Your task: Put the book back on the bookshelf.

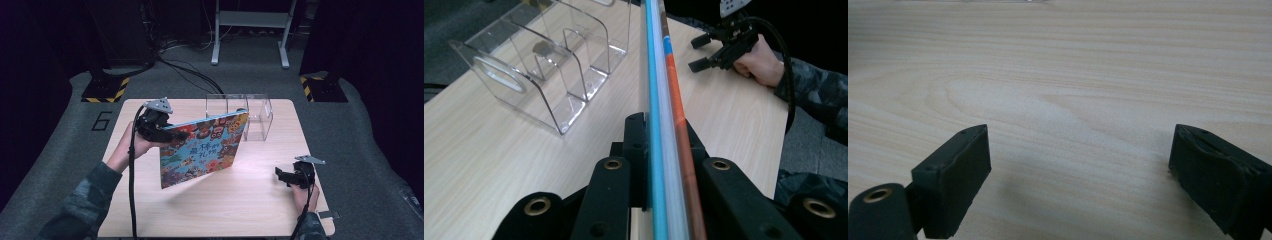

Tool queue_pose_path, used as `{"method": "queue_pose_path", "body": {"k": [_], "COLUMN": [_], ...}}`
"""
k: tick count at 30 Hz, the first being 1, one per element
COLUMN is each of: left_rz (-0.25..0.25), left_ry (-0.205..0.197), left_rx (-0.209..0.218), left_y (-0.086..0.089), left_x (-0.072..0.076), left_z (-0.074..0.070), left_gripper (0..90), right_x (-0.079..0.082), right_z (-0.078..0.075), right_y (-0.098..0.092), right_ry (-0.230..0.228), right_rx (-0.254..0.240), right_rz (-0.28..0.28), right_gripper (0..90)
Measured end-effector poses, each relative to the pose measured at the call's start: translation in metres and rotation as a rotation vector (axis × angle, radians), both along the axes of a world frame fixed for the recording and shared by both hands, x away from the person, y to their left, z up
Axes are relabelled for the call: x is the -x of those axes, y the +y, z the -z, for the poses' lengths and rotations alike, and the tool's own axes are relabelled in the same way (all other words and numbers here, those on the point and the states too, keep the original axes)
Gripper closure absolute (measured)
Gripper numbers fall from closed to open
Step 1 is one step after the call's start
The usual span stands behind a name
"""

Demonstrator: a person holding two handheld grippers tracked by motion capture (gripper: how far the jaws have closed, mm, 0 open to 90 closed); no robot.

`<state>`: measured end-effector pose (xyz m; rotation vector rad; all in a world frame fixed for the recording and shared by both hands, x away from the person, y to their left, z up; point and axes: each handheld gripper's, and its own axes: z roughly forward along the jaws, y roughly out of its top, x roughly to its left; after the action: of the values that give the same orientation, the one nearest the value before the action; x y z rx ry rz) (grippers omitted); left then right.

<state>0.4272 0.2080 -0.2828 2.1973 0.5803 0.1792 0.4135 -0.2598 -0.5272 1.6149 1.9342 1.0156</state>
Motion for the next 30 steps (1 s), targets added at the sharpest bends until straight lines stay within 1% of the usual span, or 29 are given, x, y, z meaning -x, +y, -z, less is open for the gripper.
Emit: {"method": "queue_pose_path", "body": {"k": [1,2,3,4,8,9,10,11,12,13,14,15,16,17,18,19,21,22,23,25,26,27,29,30], "left_rz": [0.002,-0.002,-0.012,-0.010,-0.022,-0.019,-0.024,-0.030,-0.027,-0.033,-0.035,-0.039,-0.047,-0.045,-0.057,-0.060,-0.065,-0.064,-0.075,-0.078,-0.089,-0.095,-0.113,-0.114], "left_ry": [-0.006,-0.010,-0.015,-0.014,-0.024,-0.033,-0.036,-0.035,-0.040,-0.046,-0.052,-0.052,-0.055,-0.060,-0.060,-0.061,-0.062,-0.069,-0.069,-0.073,-0.078,-0.079,-0.082,-0.083], "left_rx": [-0.011,-0.008,0.007,-0.006,0.001,-0.010,-0.001,-0.001,-0.003,0.007,0.000,0.003,0.010,0.001,0.015,0.003,0.011,-0.003,0.010,0.009,0.026,0.023,0.044,0.038], "left_y": [0.000,0.000,0.000,0.000,-0.001,-0.002,-0.002,-0.002,-0.003,-0.002,-0.002,-0.002,-0.001,-0.001,-0.001,-0.001,-0.001,-0.001,-0.001,0.000,0.001,0.001,0.001,0.001], "left_x": [-0.001,-0.002,-0.002,-0.004,-0.006,-0.007,-0.007,-0.007,-0.008,-0.009,-0.009,-0.009,-0.010,-0.010,-0.011,-0.010,-0.011,-0.012,-0.012,-0.013,-0.014,-0.015,-0.017,-0.017], "left_z": [-0.003,-0.005,-0.006,-0.009,-0.016,-0.019,-0.020,-0.022,-0.024,-0.026,-0.027,-0.028,-0.029,-0.030,-0.031,-0.032,-0.033,-0.034,-0.035,-0.039,-0.040,-0.042,-0.045,-0.046], "left_gripper": [80.9,80.9,80.9,80.9,80.8,80.8,80.8,80.7,80.8,80.7,80.7,80.7,80.7,80.7,80.7,80.7,80.6,80.7,80.7,80.7,80.6,80.7,80.6,80.6], "right_x": [0.000,0.000,0.000,0.000,0.000,0.000,-0.001,-0.001,-0.001,-0.001,-0.002,-0.002,-0.002,-0.002,-0.002,-0.002,-0.002,-0.002,-0.002,-0.002,-0.002,-0.002,-0.002,-0.002], "right_z": [0.000,0.000,0.000,0.000,0.000,0.000,0.000,0.000,0.000,0.000,0.000,0.000,0.001,0.001,0.001,0.000,0.000,0.000,0.000,0.000,0.000,0.000,0.000,0.000], "right_y": [0.000,0.000,0.000,0.000,0.000,0.001,0.002,0.002,0.003,0.003,0.003,0.004,0.005,0.005,0.005,0.004,0.004,0.004,0.004,0.003,0.003,0.003,0.003,0.003], "right_ry": [0.002,0.002,0.002,0.001,0.002,0.003,0.002,0.002,0.003,0.008,0.008,0.006,0.005,0.003,0.004,0.011,0.007,0.007,0.007,0.007,0.007,0.007,0.007,0.006], "right_rx": [0.000,0.001,0.000,0.000,0.005,0.013,0.020,0.034,0.035,0.045,0.051,0.056,0.052,0.059,0.055,0.053,0.054,0.053,0.055,0.054,0.054,0.054,0.053,0.051], "right_rz": [-0.001,-0.002,-0.001,-0.002,0.004,0.005,0.008,0.001,0.008,0.005,0.005,0.005,0.020,0.014,0.017,0.014,0.008,0.010,0.008,0.006,0.006,0.005,0.005,0.007], "right_gripper": [9.1,9.1,9.1,9.2,9.7,9.6,9.5,9.1,8.5,7.9,7.8,7.8,7.8,7.9,8.0,8.2,8.2,8.1,8.2,8.2,8.2,8.2,8.2,8.2]}}
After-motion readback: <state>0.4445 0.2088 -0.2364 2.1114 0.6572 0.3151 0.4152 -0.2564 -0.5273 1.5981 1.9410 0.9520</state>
